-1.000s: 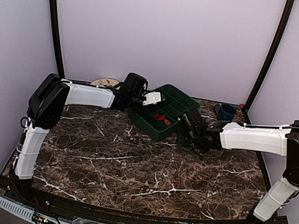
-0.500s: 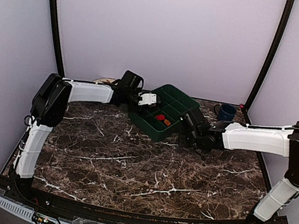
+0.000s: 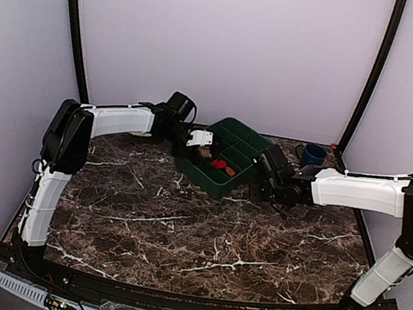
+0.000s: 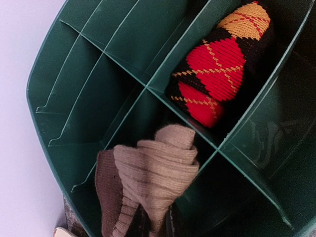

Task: Roll the socks
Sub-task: Move the storage box to the center of the board.

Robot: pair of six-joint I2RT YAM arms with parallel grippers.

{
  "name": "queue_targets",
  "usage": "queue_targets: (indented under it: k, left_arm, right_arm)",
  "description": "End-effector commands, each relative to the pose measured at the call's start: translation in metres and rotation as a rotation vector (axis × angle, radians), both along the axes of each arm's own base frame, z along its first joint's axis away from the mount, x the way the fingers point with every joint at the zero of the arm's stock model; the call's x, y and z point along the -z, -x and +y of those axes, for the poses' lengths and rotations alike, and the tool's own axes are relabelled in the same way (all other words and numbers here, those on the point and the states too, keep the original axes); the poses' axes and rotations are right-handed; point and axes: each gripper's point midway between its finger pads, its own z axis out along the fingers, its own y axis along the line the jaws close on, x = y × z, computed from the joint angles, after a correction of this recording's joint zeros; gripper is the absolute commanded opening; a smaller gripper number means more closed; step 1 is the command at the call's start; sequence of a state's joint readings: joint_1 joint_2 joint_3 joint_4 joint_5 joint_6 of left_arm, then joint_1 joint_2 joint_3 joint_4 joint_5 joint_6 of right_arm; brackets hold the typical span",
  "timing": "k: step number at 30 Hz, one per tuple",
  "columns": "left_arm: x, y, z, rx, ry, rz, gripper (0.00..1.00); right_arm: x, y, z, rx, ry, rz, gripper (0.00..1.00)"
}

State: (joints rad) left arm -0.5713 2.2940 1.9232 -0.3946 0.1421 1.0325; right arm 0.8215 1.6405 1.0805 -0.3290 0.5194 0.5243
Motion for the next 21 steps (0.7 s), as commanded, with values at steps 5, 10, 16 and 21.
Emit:
queue_targets:
  k: [5,10,16,21]
  left_arm:
    - [0.068,0.117,0.033,0.019,-0.158,0.542,0.0]
    - [0.071,0.156,0.023,0.046,-0.18,0.626,0.0]
    - [0.056,0.199,0.021,0.029,-0.176,0.757,0.0]
    - [0.045,0.227,0.026,-0.002,-0.194,0.838,0.0]
  right_arm:
    - [-0.031,-0.002,0.0,0.001,-0.064,-0.049,0.47]
    - [-0.039,0.004,-0.007,0.014,-0.081,-0.057,0.47]
    - [-0.042,0.016,-0.019,0.028,-0.098,-0.053,0.47]
    - [-0.047,0.024,-0.025,0.038,-0.113,-0.048,0.47]
